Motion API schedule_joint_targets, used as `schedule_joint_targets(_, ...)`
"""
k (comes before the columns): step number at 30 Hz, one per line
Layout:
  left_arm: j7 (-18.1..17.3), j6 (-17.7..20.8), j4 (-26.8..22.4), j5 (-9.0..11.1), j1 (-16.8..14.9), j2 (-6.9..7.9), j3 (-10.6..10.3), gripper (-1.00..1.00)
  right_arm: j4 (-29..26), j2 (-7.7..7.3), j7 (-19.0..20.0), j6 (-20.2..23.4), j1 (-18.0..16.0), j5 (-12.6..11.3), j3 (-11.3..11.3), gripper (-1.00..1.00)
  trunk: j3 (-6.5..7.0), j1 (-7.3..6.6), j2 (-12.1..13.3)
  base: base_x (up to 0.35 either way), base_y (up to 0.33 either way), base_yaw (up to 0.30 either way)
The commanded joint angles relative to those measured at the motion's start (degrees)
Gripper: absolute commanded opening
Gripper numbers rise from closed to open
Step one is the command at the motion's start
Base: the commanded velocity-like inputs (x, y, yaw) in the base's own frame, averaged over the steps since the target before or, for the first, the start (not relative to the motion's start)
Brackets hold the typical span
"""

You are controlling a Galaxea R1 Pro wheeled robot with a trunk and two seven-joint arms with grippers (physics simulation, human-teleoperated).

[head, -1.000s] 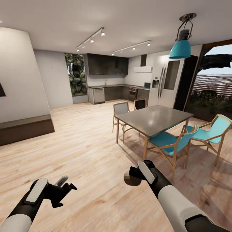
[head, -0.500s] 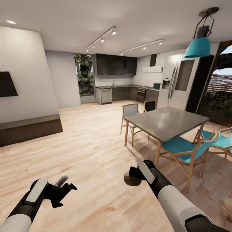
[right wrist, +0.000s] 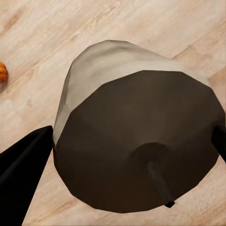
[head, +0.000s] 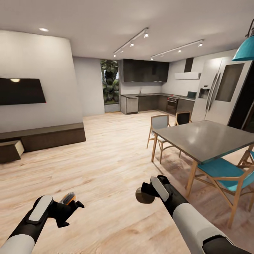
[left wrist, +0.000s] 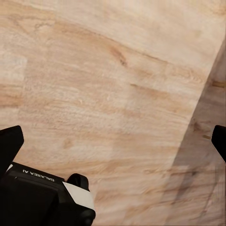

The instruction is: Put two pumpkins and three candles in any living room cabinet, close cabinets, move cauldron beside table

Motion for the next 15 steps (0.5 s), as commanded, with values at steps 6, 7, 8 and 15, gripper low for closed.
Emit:
schedule_joint_targets(6, -0.05, 0.00, 0.00, -0.02, 0.00, 0.00, -0.03, 1.00, -0.01, 0.05, -0.08, -0.03, 0.02, 0.00, 0.00, -1.00, 0.00, 0.00, 0.00, 0.000, 0.000, 0.292)
schedule_joint_targets(7, -0.05, 0.00, 0.00, -0.02, 0.00, 0.00, -0.02, 1.00, -0.01, 0.05, -0.08, -0.03, 0.02, 0.01, 0.00, -1.00, 0.00, 0.00, 0.00, 0.000, 0.000, 0.292)
schedule_joint_targets(8, -0.02, 0.00, 0.00, -0.02, 0.00, 0.00, -0.01, 1.00, -0.01, 0.05, -0.10, -0.03, 0.00, 0.02, 0.00, -1.00, 0.00, 0.00, 0.00, 0.000, 0.000, 0.292)
schedule_joint_targets(15, 0.11, 0.00, 0.02, -0.02, 0.00, 0.00, 0.00, 1.00, -0.10, 0.01, -0.17, -0.09, 0.02, 0.08, 0.15, -1.00, 0.00, 0.00, 0.00, 0.131, 0.063, 0.292)
